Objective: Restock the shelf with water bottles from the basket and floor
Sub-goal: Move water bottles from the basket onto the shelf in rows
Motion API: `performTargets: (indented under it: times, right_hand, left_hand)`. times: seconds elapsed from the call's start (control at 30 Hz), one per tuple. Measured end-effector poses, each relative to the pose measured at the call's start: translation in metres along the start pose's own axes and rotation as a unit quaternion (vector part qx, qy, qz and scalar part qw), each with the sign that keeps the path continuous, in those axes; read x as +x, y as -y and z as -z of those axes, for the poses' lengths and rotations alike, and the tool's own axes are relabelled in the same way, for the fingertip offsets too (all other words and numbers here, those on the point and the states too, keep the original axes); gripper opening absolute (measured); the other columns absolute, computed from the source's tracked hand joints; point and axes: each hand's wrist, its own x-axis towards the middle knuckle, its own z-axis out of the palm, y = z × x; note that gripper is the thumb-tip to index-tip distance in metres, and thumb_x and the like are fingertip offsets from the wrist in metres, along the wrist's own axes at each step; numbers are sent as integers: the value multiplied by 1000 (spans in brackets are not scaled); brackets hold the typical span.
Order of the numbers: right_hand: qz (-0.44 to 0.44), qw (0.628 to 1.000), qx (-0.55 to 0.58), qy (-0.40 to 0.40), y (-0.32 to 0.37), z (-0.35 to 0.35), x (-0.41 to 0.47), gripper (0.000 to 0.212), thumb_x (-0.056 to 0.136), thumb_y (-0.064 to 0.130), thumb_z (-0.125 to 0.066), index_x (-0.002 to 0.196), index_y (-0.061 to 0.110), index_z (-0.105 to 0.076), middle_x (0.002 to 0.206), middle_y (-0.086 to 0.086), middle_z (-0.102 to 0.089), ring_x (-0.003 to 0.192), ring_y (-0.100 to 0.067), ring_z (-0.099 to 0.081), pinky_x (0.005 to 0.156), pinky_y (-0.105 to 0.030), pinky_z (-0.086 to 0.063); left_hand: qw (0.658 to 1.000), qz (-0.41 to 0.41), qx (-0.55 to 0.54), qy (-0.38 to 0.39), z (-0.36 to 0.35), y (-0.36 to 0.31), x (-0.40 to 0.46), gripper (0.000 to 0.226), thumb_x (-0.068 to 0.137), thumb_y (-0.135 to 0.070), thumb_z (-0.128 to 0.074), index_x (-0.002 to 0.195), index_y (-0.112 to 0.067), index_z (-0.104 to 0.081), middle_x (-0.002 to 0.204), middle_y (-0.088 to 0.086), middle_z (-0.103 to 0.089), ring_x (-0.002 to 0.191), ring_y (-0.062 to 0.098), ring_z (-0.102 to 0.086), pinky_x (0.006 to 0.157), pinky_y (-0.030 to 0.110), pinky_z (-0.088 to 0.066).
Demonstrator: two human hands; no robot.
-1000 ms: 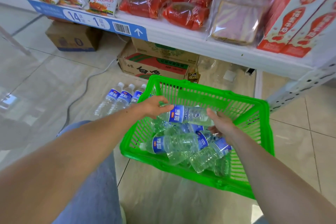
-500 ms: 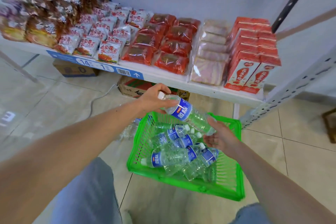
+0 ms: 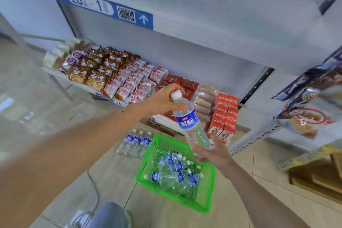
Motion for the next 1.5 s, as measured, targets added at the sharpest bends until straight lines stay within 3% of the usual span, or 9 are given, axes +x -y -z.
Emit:
performTargets:
  times: [0.17,0.3,0.47,0.63,0.8,1.0,1.2,1.4,1.5]
  right_hand:
    - [48,993,-109,2,81,19,-59,74,53,49,-88,114,22,-55,108,2,-68,87,-15,-71,70,-36,-61]
    - [106,969,-223,-13,141,25,-94,59,63,54,-81,110,27,-58,97,16,-61,84,-3,-58,66,-14,-42]
    - [171,947,-268,-51,189,32,-108,79,54,76,-71,117,30,-60,114,9,-67,97,-8,-64,84,-27,-49]
    - [213,935,-266,-102,243,30,-120,66,67,53,-79,121,25,-52,116,6,-65,93,-9,-60,79,-26,-43]
    - [239,924,-261,-147,288,31,-108,65,75,50,-74,126,20,-48,124,2,-62,105,-15,-60,83,-25,-43]
    - [243,929,-188,-205,351,27,-66,60,76,50,-73,121,18,-50,115,1,-63,99,-17,-59,80,-27,-42]
    - [216,929,-136,-268,389,25,5,63,76,47,-74,128,22,-49,126,0,-59,110,-20,-56,86,-28,-41]
    - [206,926,-132,-288,395,26,59,58,76,38,-78,124,18,-52,118,-1,-62,102,-18,-57,81,-26,-38]
    - [200,925,-147,-288,402,34,83,59,74,37,-79,123,16,-52,116,-1,-63,96,-16,-57,79,-26,-40]
  left_hand:
    - [998,-34,45,-1,20,-100,-27,42,75,-23,-78,108,-21,-53,106,1,-62,96,18,-64,68,27,-57]
    - [994,-64,91,-22,35,-169,-45,44,74,-27,-78,109,-21,-51,106,3,-62,93,17,-62,74,30,-55]
    - [985,-127,118,-25,51,-239,-59,47,72,-21,-81,109,-16,-53,100,3,-64,79,11,-63,64,25,-57]
    - [979,-158,121,-38,69,-289,-57,54,71,-22,-82,115,-20,-50,103,8,-66,87,18,-67,68,33,-60]
    - [974,-200,90,-58,85,-321,-36,55,74,-21,-80,119,-21,-48,102,11,-66,87,18,-66,70,30,-60]
    - [968,-237,6,-78,121,-329,7,49,86,-27,-67,128,-21,-43,116,-1,-62,102,12,-63,83,28,-56]
    - [973,-194,48,-114,167,-284,68,38,93,-38,-52,127,-22,-49,125,-6,-57,111,9,-55,85,28,-49]
    - [985,-113,83,-106,175,-227,122,42,96,-38,-48,133,-20,-48,137,-4,-51,121,12,-49,80,25,-43]
    - [978,-83,158,-108,176,-208,145,51,92,-43,-53,138,-24,-43,144,-3,-43,126,19,-47,90,28,-43]
